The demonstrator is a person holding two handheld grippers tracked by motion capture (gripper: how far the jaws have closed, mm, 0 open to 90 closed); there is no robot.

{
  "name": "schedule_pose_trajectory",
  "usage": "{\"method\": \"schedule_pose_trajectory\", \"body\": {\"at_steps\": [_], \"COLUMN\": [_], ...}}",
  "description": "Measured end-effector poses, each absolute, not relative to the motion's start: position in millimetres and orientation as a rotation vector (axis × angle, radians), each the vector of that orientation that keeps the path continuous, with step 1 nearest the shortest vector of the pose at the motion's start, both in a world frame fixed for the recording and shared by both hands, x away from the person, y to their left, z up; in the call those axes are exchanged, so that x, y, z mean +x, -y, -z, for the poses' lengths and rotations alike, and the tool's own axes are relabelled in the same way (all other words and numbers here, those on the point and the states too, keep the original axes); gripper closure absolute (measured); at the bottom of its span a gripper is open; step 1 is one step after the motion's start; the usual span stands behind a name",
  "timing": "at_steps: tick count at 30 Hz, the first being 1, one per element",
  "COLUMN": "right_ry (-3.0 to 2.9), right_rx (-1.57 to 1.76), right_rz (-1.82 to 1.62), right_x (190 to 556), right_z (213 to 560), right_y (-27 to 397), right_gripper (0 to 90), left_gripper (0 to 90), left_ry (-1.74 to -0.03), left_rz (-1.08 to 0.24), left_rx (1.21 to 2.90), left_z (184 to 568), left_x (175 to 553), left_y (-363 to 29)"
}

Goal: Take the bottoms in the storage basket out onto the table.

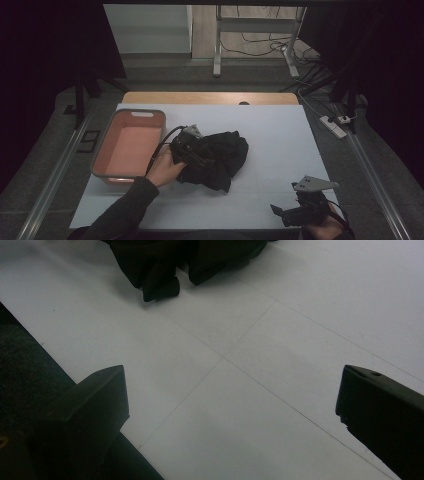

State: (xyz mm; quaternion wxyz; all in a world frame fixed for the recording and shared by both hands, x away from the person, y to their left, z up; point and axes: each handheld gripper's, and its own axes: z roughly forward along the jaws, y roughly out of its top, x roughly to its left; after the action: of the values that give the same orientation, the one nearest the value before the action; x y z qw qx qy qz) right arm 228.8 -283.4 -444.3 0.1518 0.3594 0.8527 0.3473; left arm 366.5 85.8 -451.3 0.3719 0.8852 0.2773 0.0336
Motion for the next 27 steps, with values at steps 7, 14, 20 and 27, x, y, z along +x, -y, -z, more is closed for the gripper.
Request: {"method": "schedule_pose_trajectory", "body": {"at_steps": [7, 14, 20, 27], "right_ry": [-2.448, -2.448, -2.45, -2.45], "right_rx": [1.029, 1.037, 1.044, 1.043], "right_rz": [-1.002, -1.006, -1.01, -1.007], "right_x": [229, 229, 230, 229], "right_z": [444, 444, 444, 444], "right_y": [284, 284, 285, 284], "right_gripper": [0.4, 0.4, 0.4, 0.4], "left_gripper": [0.0, 0.0, 0.0, 0.0], "left_ry": [-0.715, -0.72, -0.734, -0.722], "left_rz": [-0.082, -0.088, -0.075, -0.062], "left_rx": [2.252, 2.282, 2.263, 2.25], "left_z": [449, 448, 445, 446], "left_x": [363, 358, 354, 349], "left_y": [-88, -88, -91, -94]}}
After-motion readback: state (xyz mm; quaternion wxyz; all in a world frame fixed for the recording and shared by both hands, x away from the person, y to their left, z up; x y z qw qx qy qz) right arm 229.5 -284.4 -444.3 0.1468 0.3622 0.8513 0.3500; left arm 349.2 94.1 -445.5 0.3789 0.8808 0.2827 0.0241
